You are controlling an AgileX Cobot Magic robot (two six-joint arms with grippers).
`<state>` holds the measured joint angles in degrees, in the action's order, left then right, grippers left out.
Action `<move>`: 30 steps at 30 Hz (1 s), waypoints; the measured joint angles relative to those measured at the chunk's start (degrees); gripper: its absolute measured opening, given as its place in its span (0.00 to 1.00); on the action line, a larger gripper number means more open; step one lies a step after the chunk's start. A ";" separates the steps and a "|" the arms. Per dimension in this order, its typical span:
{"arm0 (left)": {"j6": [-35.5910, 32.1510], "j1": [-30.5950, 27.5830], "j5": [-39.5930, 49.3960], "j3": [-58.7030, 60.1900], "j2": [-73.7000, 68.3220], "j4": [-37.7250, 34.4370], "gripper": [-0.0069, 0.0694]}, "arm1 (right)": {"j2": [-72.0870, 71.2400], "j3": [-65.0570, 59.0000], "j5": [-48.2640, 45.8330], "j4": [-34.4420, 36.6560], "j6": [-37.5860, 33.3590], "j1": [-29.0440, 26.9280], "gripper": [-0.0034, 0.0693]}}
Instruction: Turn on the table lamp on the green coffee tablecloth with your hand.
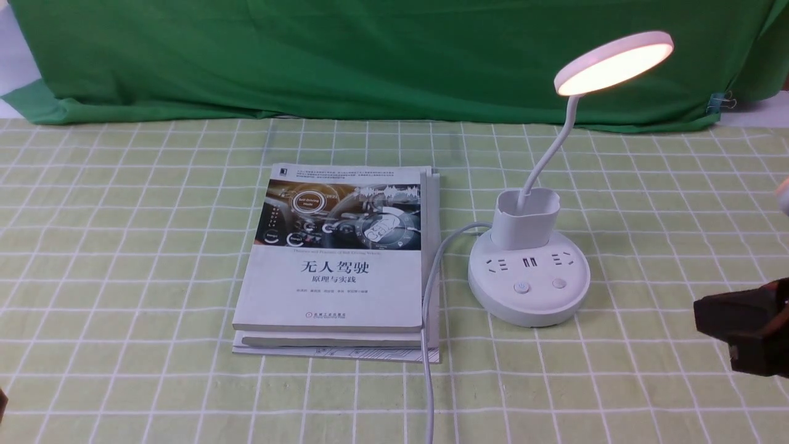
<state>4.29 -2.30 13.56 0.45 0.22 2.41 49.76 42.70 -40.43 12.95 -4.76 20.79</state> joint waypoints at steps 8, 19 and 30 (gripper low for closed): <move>0.00 0.00 0.00 0.00 0.00 0.00 0.09 | -3.68 -2.69 7.72 -3.18 -3.37 -1.80 0.09; 0.00 0.00 0.00 0.00 0.00 0.00 0.09 | -36.65 -34.34 26.17 -0.97 -10.52 -15.64 0.08; 0.00 0.00 0.11 0.00 0.00 0.05 0.09 | -49.69 -43.11 25.67 -2.85 -11.03 -19.46 0.08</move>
<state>4.29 -2.30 13.68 0.45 0.22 2.46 0.07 -0.41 -14.76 10.10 -15.79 1.32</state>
